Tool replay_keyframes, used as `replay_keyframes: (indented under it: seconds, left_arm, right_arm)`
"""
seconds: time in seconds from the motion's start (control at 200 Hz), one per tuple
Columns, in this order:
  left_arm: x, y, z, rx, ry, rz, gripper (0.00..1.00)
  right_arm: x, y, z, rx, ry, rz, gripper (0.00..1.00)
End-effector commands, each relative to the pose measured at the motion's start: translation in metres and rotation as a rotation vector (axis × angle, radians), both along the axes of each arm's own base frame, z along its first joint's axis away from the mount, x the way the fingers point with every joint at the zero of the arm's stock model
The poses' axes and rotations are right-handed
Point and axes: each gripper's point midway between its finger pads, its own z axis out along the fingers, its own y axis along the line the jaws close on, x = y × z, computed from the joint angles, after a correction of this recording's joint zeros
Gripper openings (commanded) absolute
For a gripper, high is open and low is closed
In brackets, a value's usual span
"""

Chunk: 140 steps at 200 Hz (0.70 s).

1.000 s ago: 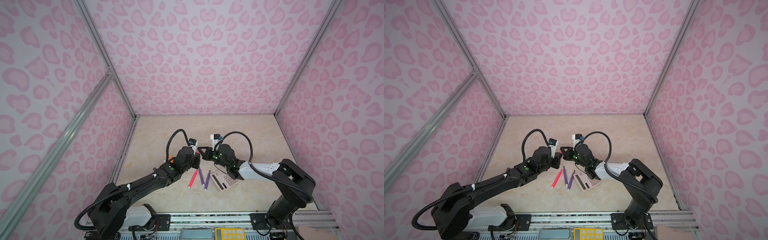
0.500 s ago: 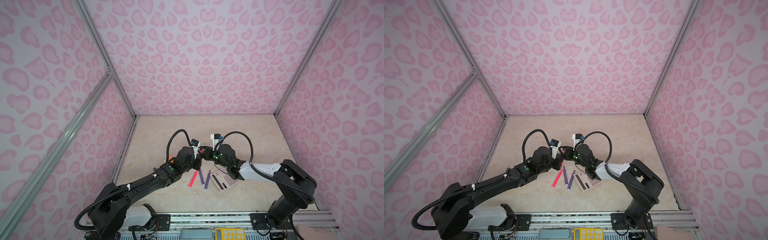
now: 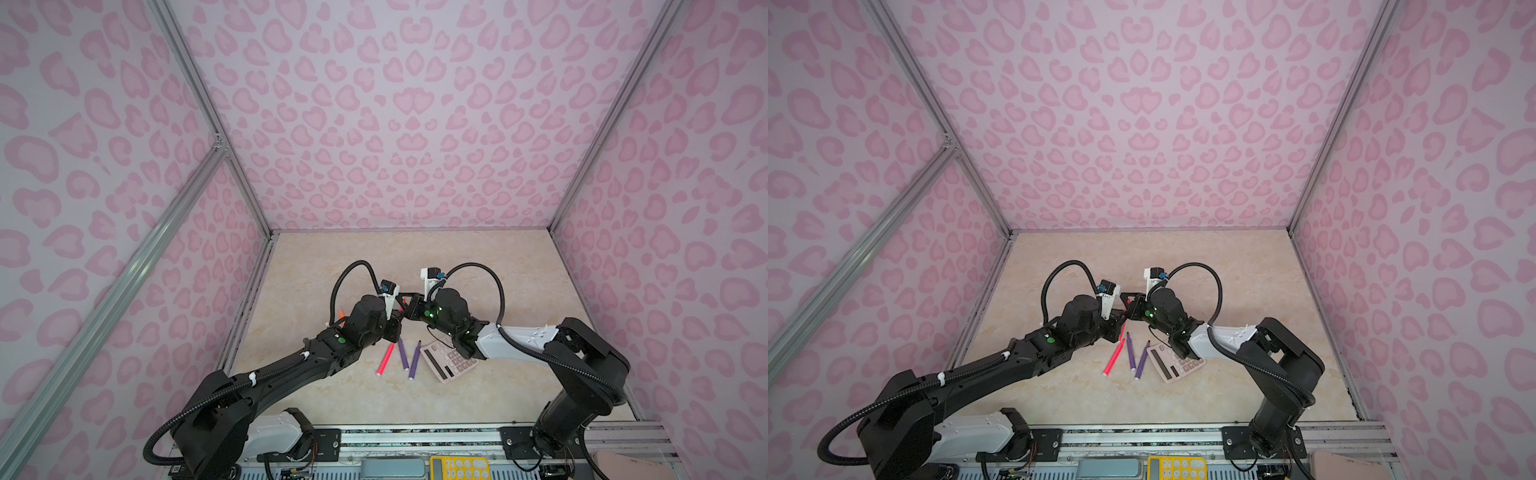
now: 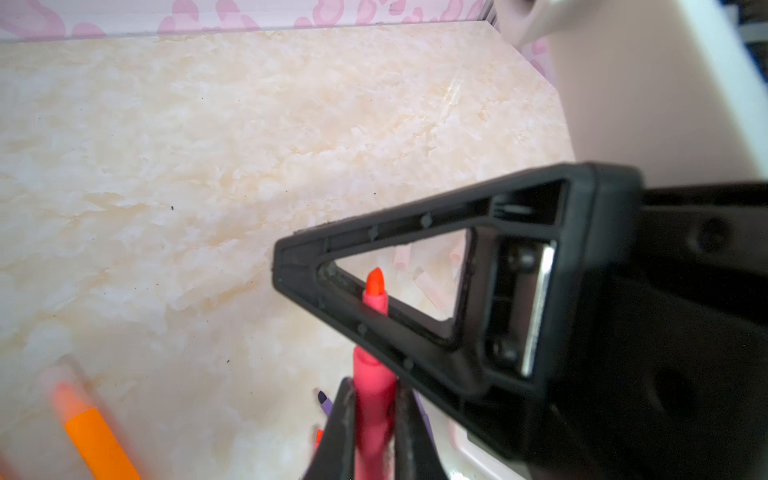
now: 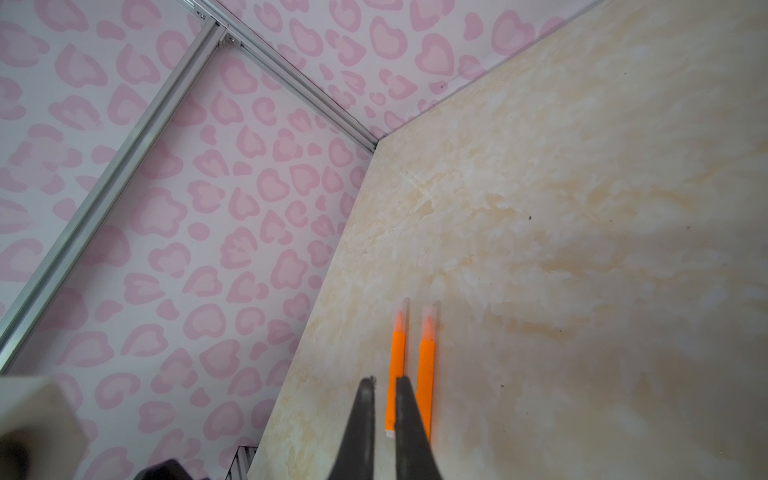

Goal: Insert the pens into the pen caps

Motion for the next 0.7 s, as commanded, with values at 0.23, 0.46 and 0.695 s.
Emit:
replay_keyframes:
  seconds: [0.23, 0.46, 0.695]
  left_arm:
    - [0.004, -0.018, 0.031, -0.108, -0.080, -0.054, 0.19]
    - [0.002, -0.021, 0.030, -0.113, -0.077, -0.071, 0.35]
    - [0.002, -0.026, 0.027, -0.111, -0.061, -0.084, 0.40]
  right_arm:
    - [-0.013, 0.010, -0.002, 0.012, 0.021, 0.073, 0.00]
    - [-0.006, -0.001, -0.003, 0.022, 0.031, 0.049, 0.00]
    - [-0.008, -0.008, 0.004, 0.024, 0.013, 0.036, 0.00]
